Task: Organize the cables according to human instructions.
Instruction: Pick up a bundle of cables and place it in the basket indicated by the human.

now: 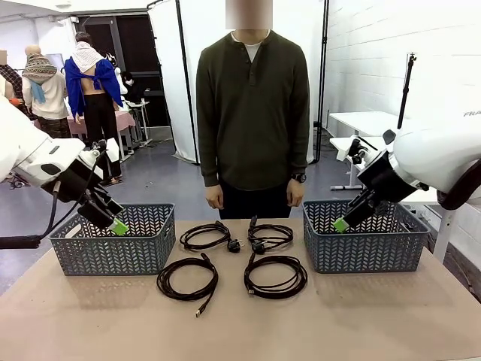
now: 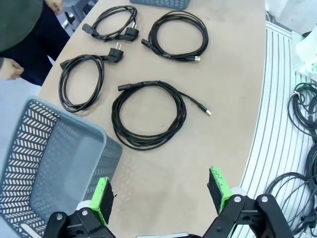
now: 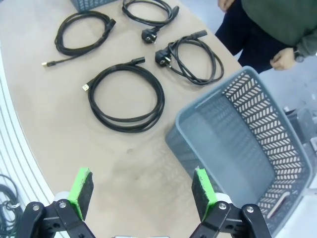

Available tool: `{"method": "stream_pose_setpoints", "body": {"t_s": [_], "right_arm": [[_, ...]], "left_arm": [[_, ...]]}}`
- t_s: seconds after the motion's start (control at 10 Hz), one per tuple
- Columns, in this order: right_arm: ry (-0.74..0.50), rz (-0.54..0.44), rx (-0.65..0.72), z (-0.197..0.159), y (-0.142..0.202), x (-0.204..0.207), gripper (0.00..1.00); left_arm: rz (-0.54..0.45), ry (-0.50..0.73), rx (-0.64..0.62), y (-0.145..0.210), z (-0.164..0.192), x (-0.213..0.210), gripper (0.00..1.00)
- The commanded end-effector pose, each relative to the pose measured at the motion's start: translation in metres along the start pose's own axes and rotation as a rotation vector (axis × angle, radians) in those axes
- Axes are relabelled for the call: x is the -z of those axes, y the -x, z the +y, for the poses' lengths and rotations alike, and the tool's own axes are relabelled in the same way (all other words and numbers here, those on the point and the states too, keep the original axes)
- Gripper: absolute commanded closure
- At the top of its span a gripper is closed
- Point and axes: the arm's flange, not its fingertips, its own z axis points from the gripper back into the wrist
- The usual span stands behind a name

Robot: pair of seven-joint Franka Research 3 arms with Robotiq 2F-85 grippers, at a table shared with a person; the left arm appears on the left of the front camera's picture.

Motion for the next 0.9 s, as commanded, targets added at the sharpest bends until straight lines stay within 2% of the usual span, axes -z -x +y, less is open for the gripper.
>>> {"method": "stream_pose_setpoints", "body": {"t_s": [0.0, 0.8], "right_arm": [[-0.021, -0.015, 0.001, -0.0008, 0.0016, 0.0007, 0.0], [-0.021, -0.015, 0.001, -0.0008, 0.0016, 0.0007, 0.0]], "left_arm": [[-0.004, 0.004, 0.004, -0.0006, 0.0026, -0.0002, 0.0], [-0.004, 0.004, 0.004, -0.0006, 0.0026, -0.0002, 0.0]]}}
